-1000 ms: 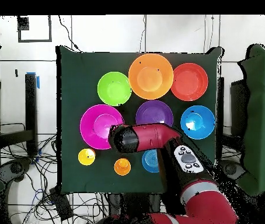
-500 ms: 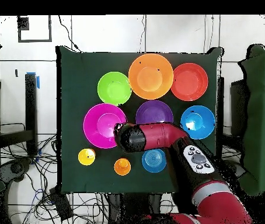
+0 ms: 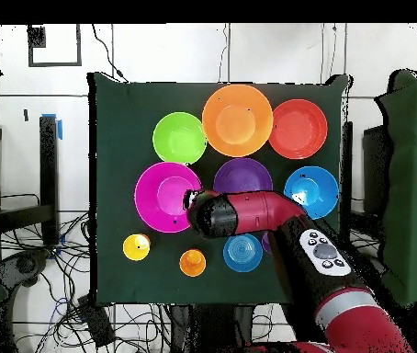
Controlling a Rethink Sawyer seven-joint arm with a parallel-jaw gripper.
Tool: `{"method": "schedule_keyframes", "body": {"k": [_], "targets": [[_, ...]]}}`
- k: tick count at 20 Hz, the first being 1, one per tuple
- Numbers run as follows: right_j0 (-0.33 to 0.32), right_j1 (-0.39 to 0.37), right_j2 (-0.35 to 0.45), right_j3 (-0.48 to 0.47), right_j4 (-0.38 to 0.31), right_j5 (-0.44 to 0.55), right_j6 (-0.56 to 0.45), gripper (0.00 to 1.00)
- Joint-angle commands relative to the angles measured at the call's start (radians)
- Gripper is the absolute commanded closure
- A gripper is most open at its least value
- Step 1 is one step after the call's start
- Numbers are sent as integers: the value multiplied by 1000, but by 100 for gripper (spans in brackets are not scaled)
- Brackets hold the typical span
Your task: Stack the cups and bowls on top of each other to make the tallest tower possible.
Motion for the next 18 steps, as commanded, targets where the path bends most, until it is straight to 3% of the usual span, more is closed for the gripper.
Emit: {"method": "schedule_keyframes", "body": {"k": [1, 9, 18], "targets": [[-9, -12, 71, -4, -81, 81, -156, 100], [-41, -40, 91, 22, -84, 93, -167, 100], [-64, -7, 102, 11, -114, 78, -171, 100]]}}
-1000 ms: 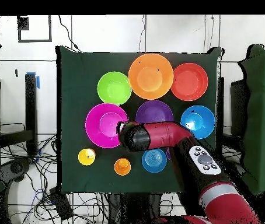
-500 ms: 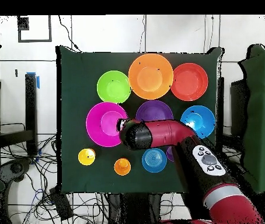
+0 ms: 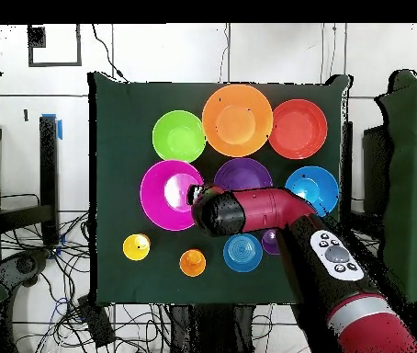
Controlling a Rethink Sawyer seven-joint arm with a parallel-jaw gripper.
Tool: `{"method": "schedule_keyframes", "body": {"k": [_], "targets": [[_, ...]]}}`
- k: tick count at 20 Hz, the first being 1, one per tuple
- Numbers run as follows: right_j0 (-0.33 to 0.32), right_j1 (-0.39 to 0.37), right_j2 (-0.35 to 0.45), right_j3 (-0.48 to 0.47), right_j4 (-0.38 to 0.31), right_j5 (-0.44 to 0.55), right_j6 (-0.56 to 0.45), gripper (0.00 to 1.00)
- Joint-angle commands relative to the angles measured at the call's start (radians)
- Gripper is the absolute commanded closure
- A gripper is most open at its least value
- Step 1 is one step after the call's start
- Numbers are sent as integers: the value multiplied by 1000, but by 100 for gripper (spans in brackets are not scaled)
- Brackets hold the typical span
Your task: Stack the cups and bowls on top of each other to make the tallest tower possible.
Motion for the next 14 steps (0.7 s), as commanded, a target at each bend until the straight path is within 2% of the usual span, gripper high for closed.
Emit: {"method": "schedule_keyframes", "body": {"k": [1, 14], "targets": [[-18, 19, 57, 9, -92, 78, -169, 100], [-25, 40, 73, -5, -120, 79, -148, 100]]}}
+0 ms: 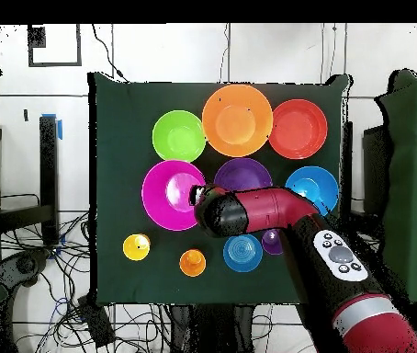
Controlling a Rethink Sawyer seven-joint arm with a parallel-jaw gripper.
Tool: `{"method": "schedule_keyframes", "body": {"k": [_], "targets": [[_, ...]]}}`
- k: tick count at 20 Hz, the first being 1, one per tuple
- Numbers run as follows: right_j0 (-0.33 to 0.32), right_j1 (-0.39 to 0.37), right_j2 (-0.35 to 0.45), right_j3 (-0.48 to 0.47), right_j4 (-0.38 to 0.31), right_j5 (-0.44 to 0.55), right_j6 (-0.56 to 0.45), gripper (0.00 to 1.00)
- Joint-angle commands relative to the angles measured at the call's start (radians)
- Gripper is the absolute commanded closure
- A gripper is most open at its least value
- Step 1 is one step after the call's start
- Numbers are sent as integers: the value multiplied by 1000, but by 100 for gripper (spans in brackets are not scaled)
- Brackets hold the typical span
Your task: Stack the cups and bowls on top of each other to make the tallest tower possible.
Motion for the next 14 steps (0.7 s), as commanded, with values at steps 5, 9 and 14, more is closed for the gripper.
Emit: {"method": "schedule_keyframes", "body": {"k": [5, 9, 14], "targets": [[-8, 39, 50, -5, -84, 77, -150, 100], [-8, 48, 50, -9, -88, 73, -150, 100], [-11, 50, 50, -6, -91, 68, -150, 100]]}}
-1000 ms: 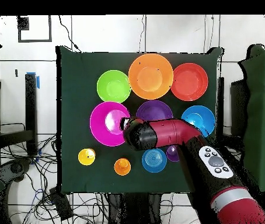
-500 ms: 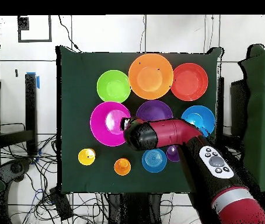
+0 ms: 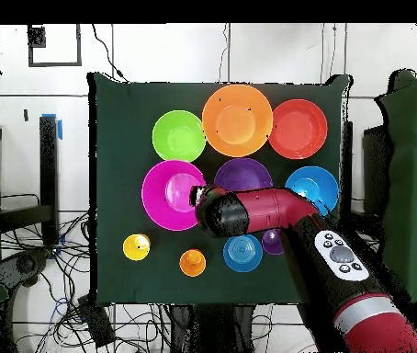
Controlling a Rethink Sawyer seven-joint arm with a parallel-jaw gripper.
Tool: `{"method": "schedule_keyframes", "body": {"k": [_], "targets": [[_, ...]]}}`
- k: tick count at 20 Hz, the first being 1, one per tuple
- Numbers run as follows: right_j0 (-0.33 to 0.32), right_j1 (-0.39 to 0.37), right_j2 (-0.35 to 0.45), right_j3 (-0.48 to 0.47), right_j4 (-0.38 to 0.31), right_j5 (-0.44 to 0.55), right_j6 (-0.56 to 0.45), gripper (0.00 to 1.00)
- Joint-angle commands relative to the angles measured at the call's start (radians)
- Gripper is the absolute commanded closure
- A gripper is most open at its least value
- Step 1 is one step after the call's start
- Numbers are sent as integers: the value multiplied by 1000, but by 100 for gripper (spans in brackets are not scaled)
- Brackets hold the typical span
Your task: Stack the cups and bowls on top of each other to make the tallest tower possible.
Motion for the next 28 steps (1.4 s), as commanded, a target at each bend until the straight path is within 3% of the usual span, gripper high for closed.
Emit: {"method": "schedule_keyframes", "body": {"k": [1, 28], "targets": [[-5, 43, 47, -6, -89, 69, -150, 100], [-8, 63, 48, -30, -96, 75, -163, 100]]}}
